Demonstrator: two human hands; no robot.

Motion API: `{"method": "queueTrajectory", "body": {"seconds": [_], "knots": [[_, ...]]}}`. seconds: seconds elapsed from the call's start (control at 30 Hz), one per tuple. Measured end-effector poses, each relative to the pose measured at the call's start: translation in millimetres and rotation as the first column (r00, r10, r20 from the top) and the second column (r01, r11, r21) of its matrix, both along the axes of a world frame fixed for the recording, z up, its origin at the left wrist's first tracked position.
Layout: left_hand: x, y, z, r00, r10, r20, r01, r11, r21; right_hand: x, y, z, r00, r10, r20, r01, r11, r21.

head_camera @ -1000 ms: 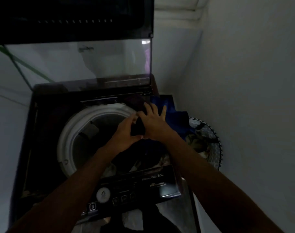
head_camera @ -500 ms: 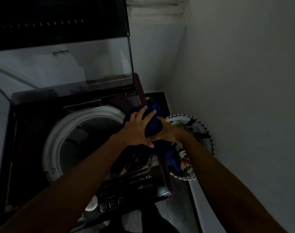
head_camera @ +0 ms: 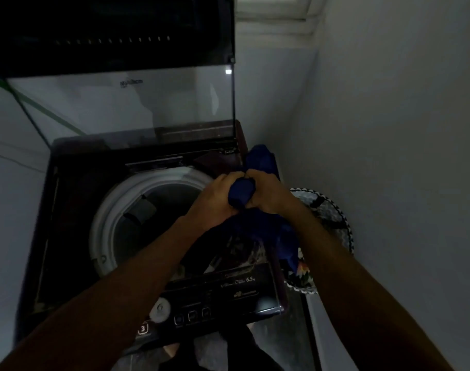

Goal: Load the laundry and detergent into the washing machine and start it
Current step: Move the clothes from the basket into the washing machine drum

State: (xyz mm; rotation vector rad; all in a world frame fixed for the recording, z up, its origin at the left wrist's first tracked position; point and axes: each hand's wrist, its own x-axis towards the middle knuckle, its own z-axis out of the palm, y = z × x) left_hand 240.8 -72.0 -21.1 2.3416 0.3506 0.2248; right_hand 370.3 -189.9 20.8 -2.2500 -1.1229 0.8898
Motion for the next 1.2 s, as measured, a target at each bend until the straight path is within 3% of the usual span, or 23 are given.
{"method": "queueTrajectory", "body": {"seconds": [0.13, 0.3, 0.4, 0.47, 0.6, 0.7, 0.83, 0.9, 0.97, 1.1, 1.2], "knots": [[-31, 22, 8, 0.998, 0.058, -0.011, -0.058, 0.996, -0.063, -32, 32, 8, 0.989, 0.09, 0.121, -0.094, 0.995, 0.026], [-65, 41, -3, 0.976, 0.122, -0.181, -0.145, 0.982, -0.123, -74, 69, -8, 0.972, 0.128, 0.197, -0.133, 0.991, 0.014], [-78, 48, -17, 0.914, 0.178, -0.364, -0.221, 0.972, -0.081, -95, 84, -21, 0.959, 0.203, 0.196, -0.192, 0.979, -0.074], [-85, 52, -25, 0.857, 0.239, -0.456, -0.28, 0.96, -0.023, -108, 83, -25, 0.952, 0.21, 0.223, -0.206, 0.978, -0.041], [-92, 60, -31, 0.834, 0.275, -0.479, -0.228, 0.961, 0.155, -114, 75, -35, 0.936, 0.265, 0.233, -0.252, 0.964, -0.085], [-92, 63, -36, 0.78, 0.239, -0.578, -0.19, 0.971, 0.145, -103, 68, -30, 0.955, 0.161, 0.249, -0.17, 0.985, 0.011], [-68, 49, -36, 0.91, 0.211, -0.357, -0.21, 0.977, 0.043, -67, 44, -16, 0.809, -0.157, 0.566, 0.141, 0.987, 0.072], [-49, 33, -27, 0.966, 0.143, -0.215, -0.152, 0.988, -0.027, -40, 25, -25, 0.819, -0.335, 0.466, 0.396, 0.918, -0.036], [-29, 17, -18, 0.981, 0.071, -0.179, -0.083, 0.995, -0.058, -16, 5, -42, 0.842, -0.494, 0.217, 0.527, 0.84, -0.132], [-2, -13, -14, 0.955, -0.071, -0.29, 0.053, 0.996, -0.068, 7, -21, -77, 0.737, -0.591, -0.328, 0.569, 0.804, -0.173], [3, -21, -17, 0.946, -0.062, -0.318, 0.062, 0.998, -0.009, 18, -19, -110, 0.738, -0.552, -0.388, 0.532, 0.83, -0.168]]}}
